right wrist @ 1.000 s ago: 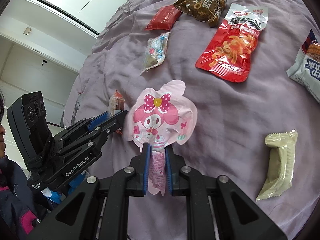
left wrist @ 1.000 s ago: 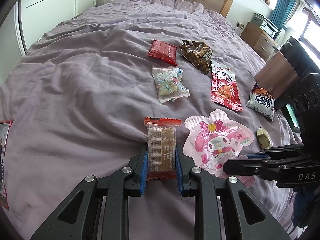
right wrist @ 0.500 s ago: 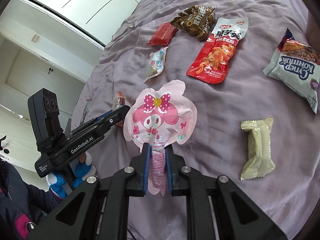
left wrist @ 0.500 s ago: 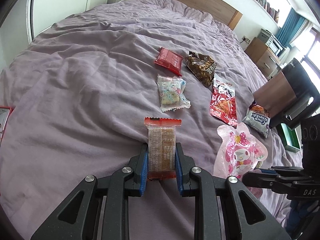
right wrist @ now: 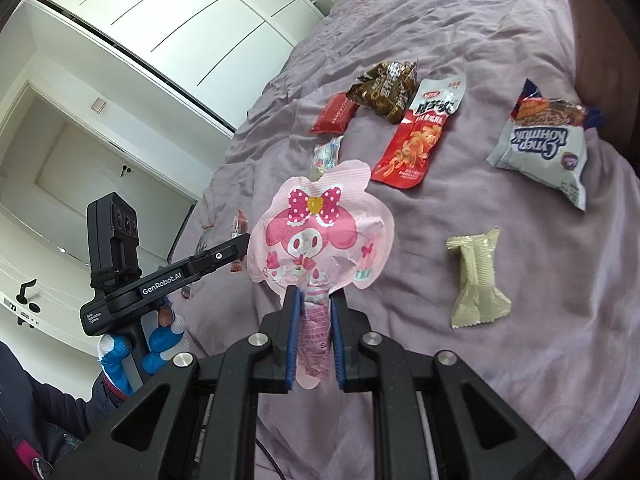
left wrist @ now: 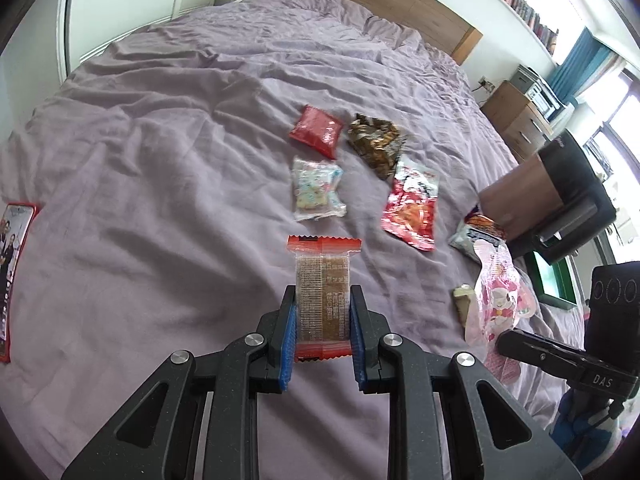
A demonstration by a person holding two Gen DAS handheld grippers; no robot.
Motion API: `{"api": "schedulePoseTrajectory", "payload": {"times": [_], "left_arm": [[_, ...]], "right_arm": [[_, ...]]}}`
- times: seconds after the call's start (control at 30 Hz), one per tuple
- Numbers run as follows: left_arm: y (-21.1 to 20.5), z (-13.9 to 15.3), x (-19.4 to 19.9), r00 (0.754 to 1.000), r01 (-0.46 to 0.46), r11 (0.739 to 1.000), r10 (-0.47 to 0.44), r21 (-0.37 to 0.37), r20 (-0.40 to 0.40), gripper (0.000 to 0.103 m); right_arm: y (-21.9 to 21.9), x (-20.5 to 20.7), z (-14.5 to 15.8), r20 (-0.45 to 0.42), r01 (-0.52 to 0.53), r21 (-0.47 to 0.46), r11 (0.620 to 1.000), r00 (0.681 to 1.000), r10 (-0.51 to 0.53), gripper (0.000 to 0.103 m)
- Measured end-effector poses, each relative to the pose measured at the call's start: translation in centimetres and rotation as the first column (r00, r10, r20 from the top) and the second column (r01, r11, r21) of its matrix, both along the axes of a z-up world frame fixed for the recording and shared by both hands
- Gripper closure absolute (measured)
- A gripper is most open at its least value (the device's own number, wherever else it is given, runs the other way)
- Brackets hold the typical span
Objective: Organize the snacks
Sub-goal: 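Carry the wafer bar and pink bag together toward the green tray, then lower both snacks into the green tray and open both tools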
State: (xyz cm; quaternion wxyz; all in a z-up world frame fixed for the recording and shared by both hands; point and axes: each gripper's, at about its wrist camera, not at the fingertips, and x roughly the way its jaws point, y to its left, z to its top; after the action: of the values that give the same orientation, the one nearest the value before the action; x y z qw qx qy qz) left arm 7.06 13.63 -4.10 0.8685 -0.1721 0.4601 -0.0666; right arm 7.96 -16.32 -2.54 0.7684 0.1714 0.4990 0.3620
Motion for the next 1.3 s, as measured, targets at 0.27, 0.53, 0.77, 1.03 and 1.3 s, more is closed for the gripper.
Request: {"api": "schedulePoseTrajectory", "payload": {"times": [0.27,0.53,0.77,1.03,1.3], "left_arm": [[-10.8,5.1,-1.1,0.971,0.229,0.973,-0.230,0.029,0.070,0.084],[-23.2,8.9,-1.6,0.884,0.454,0.889,-0.457,0.060,0.093,0.084],[-33.5,11.0,0.1,0.812,0.557,0.820,-0.571,0.130,0.124,0.084],[-41.8,10.9,3.8,0.773,0.600,0.783,-0.621,0.166,0.130,0.084],[-47.5,8.6,9.4,0.785,0.587,0.782,-0.613,0.212,0.089,0.084]], "right_arm": [[-9.1,-3.3,3.7,0.070,0.153,0.014,0.988,0.986,-0.154,0.050],[-19.6,-6.7,5.3,0.115,0.369,0.068,0.927,0.920,-0.375,0.050],[-28.0,-6.8,6.1,0.155,0.512,0.078,0.856,0.842,-0.518,0.050],[-35.4,-2.4,6.0,0.194,0.590,0.000,0.807,0.792,-0.579,0.050],[-40.6,3.1,4.3,0.198,0.636,-0.028,0.771,0.760,-0.619,0.050]]}}
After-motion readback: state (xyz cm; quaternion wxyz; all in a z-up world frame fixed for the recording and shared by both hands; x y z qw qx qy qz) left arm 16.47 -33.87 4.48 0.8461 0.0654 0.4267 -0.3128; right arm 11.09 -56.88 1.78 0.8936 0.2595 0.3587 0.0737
